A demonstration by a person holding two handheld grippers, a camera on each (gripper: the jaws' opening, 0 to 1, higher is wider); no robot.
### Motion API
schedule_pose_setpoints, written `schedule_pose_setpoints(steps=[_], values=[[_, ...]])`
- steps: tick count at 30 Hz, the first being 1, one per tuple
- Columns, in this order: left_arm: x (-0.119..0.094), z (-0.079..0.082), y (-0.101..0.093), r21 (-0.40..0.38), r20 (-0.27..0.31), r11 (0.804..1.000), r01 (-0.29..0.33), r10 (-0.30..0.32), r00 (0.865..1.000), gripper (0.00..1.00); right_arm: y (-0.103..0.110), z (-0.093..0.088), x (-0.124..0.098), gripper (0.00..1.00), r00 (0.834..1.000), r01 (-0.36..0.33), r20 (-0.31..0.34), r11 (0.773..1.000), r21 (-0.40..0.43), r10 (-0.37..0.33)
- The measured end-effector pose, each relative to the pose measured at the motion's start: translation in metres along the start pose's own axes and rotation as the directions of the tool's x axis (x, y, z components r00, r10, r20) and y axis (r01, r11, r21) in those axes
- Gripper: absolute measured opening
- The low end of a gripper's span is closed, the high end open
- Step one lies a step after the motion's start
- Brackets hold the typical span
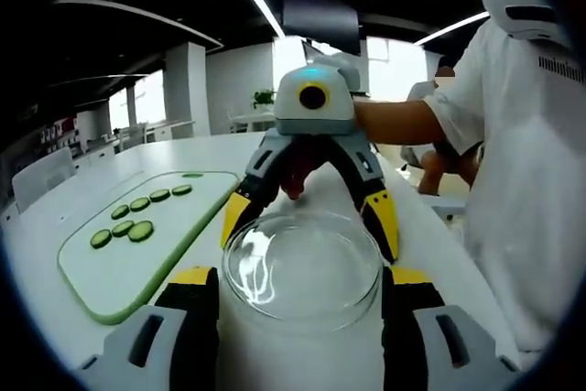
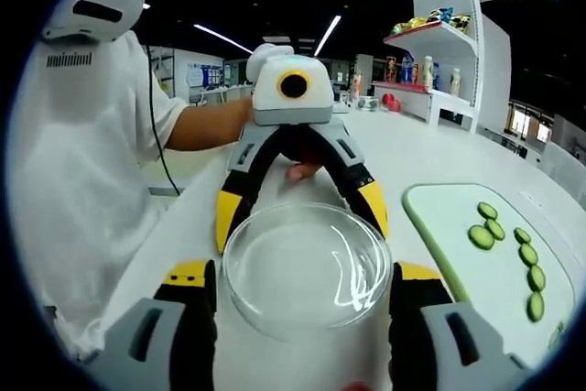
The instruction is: Open the petri dish lid, add cucumber slices into the petri dish, and close the lid
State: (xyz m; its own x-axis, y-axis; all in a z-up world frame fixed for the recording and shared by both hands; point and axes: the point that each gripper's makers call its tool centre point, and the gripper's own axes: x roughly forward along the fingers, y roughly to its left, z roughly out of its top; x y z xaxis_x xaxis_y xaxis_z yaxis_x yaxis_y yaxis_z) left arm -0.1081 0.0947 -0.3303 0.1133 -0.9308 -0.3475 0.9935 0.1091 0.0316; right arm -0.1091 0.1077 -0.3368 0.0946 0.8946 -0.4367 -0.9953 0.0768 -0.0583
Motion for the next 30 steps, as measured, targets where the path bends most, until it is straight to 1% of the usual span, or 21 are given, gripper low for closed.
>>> schedule_pose_setpoints(steps=[5, 17, 25, 30], values=[[0.0013, 0.0004, 0.0005, 0.000, 0.003, 1.000, 0.000, 0.000, 1.000, 0.71, -0.0030, 0.0007, 0.0002, 0.72, 1.000, 0.013, 0.001, 1.000, 0.005, -0.014], [0.0023, 0.0008, -0.0013, 0.006, -0.004, 1.000, 0.007, -0.007, 1.000, 0.69, -0.0036, 0.0007, -0.0011, 0.72, 1.000, 0.021, -0.006, 1.000, 0.004, -0.021], [0.0027, -0.0002, -0.0017, -0.013, -0.005, 1.000, 0.010, -0.010, 1.000, 0.69, -0.0034, 0.0005, -0.0013, 0.72, 1.000, 0.018, -0.004, 1.000, 0.004, -0.018], [0.0029, -0.0001, -0.0017, -0.011, -0.012, 1.000, 0.008, -0.008, 1.000, 0.69, -0.0034, 0.0004, -0.0013, 0.72, 1.000, 0.016, -0.008, 1.000, 0.006, -0.016]])
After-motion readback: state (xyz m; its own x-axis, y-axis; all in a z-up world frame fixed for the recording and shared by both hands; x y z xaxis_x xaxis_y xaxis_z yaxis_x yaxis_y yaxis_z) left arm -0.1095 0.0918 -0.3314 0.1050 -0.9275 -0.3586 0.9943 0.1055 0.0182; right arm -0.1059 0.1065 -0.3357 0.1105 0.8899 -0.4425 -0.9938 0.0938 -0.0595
